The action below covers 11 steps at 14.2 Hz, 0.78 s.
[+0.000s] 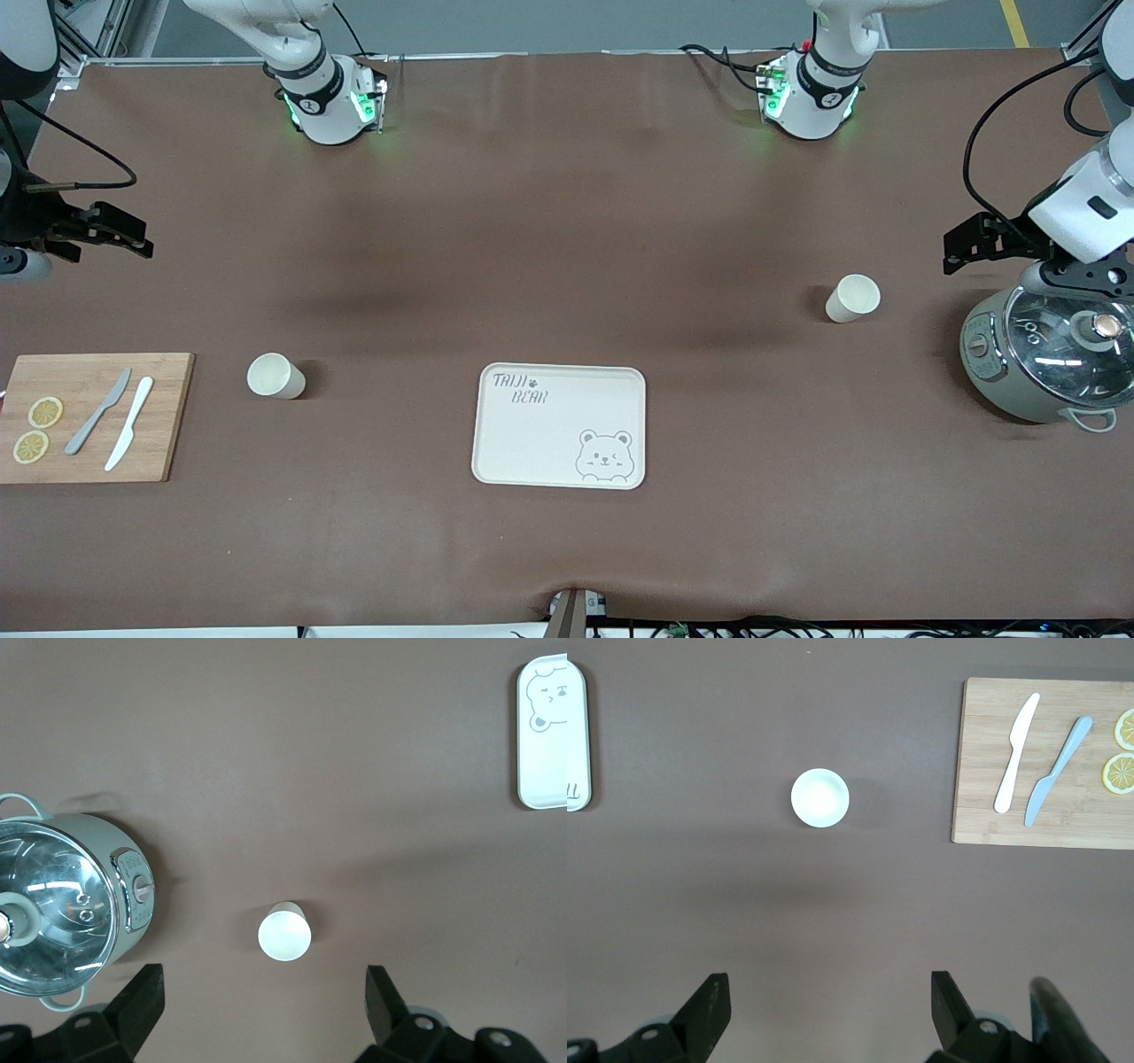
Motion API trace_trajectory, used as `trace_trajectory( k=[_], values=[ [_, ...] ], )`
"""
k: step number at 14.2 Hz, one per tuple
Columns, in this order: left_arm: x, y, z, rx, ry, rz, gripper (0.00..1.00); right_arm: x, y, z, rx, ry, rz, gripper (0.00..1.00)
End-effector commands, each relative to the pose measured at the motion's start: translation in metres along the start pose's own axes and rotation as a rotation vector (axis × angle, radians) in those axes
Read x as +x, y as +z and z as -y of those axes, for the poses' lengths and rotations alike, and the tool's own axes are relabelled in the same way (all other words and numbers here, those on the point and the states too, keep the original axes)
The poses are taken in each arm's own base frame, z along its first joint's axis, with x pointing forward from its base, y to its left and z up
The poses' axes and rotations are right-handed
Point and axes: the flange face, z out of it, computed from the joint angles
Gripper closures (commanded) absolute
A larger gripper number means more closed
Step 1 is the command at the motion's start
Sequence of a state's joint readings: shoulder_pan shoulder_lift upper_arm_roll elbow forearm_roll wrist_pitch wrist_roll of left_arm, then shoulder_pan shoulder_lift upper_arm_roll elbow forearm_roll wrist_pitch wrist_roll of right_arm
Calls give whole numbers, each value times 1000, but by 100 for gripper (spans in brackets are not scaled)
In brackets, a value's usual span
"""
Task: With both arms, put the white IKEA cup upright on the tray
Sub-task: 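Move the left gripper toward the white paper cup beside the pot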
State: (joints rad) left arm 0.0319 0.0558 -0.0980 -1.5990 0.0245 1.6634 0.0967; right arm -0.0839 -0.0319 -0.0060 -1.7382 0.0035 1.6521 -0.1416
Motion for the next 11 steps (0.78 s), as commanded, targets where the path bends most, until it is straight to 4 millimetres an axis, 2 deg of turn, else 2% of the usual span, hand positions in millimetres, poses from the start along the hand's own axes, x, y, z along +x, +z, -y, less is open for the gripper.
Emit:
trace_trajectory(
  k=[1,4,6,11],
  values=[
    [1,-3,1,-15,-8,9,0,3,-4,0,-13,0,1,0],
    [2,-2,0,-14,-8,10,0,3,-3,1,-13,0,4,0],
    [3,1,-11,-14,8,16,0,3,-3,1,-13,0,4,0],
    [-1,25,-19,-14,43,77,0,3,-4,0,-13,0,1,0]
  ],
)
